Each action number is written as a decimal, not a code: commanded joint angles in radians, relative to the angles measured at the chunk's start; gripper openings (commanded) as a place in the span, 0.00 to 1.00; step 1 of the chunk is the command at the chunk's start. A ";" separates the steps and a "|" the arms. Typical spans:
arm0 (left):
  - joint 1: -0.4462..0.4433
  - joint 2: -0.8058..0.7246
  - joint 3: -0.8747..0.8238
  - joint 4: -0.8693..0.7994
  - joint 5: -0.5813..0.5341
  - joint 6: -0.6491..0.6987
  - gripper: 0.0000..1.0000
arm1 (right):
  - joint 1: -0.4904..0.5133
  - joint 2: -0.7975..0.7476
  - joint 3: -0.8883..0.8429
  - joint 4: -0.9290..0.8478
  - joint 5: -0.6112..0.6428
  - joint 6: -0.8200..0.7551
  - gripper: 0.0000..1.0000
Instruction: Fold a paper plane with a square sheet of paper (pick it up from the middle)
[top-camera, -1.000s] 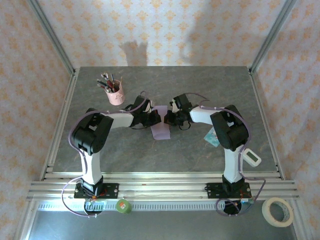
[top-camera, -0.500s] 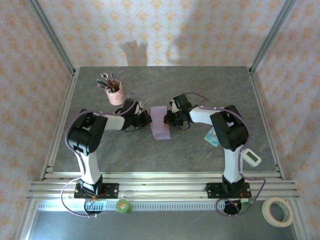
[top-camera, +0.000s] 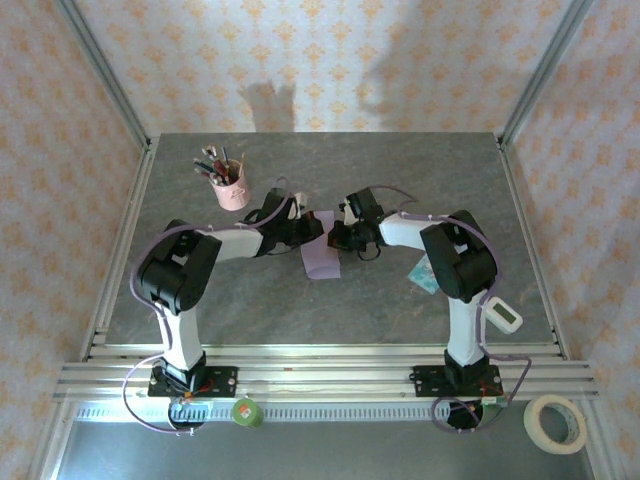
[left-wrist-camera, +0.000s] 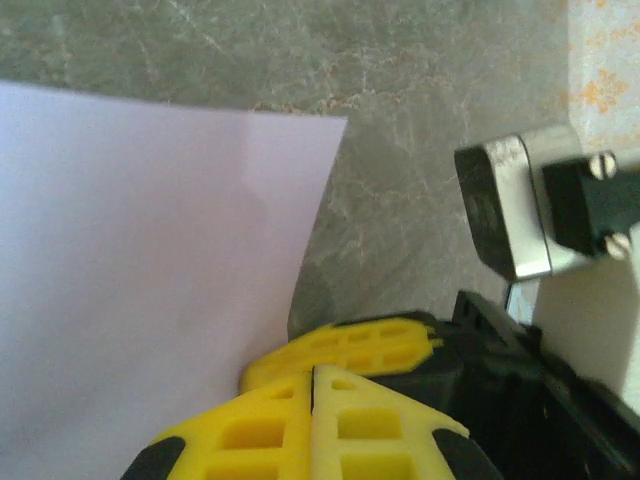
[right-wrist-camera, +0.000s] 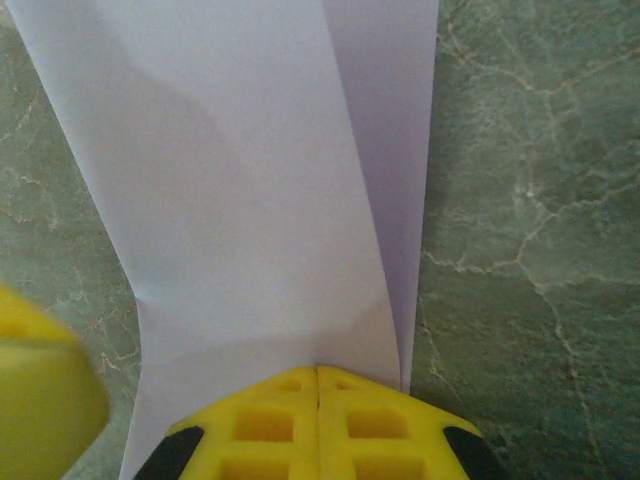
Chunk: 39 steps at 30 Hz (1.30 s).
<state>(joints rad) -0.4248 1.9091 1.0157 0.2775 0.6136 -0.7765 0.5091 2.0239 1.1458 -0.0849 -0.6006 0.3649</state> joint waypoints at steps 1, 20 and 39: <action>0.021 0.063 0.023 0.018 -0.014 -0.025 0.00 | -0.016 0.189 -0.135 -0.276 0.315 -0.026 0.00; 0.193 0.007 -0.085 0.023 -0.036 0.031 0.00 | -0.017 0.184 -0.130 -0.282 0.333 -0.034 0.00; 0.087 0.108 0.016 0.155 -0.026 -0.067 0.00 | -0.016 0.187 -0.135 -0.288 0.341 -0.035 0.00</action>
<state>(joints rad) -0.3561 2.0083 1.0084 0.3943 0.6201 -0.8379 0.5102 2.0243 1.1412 -0.0616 -0.5938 0.3645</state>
